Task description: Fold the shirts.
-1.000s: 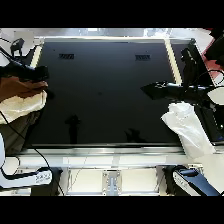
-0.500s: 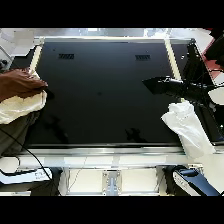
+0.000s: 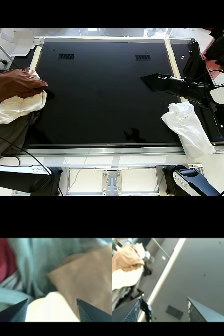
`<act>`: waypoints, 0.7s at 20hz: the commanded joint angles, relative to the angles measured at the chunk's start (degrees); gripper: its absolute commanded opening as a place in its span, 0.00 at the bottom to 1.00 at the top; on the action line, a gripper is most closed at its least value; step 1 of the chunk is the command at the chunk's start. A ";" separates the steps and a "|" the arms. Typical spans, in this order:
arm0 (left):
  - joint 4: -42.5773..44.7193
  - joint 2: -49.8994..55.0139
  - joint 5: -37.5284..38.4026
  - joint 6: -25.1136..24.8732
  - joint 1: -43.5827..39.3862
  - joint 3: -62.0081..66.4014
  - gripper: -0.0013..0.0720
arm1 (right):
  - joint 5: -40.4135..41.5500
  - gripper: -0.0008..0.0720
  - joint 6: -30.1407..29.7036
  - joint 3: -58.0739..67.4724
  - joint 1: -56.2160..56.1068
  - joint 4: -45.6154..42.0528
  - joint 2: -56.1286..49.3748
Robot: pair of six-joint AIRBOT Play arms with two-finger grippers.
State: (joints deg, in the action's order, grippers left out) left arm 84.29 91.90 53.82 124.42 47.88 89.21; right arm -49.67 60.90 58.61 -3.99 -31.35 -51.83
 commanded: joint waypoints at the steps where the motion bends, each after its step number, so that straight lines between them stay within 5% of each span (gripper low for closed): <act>1: -17.35 3.80 1.31 -5.66 6.62 0.04 0.99 | 2.25 0.90 0.07 0.04 -0.04 2.71 0.04; 14: -46.05 14.60 -10.40 -25.90 5.60 0.07 0.97 | 3.91 0.90 0.07 0.04 -0.04 6.45 0.04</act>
State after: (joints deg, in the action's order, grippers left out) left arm 43.62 105.06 48.34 103.11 54.22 89.21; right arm -46.30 60.97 58.61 -3.99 -25.71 -51.83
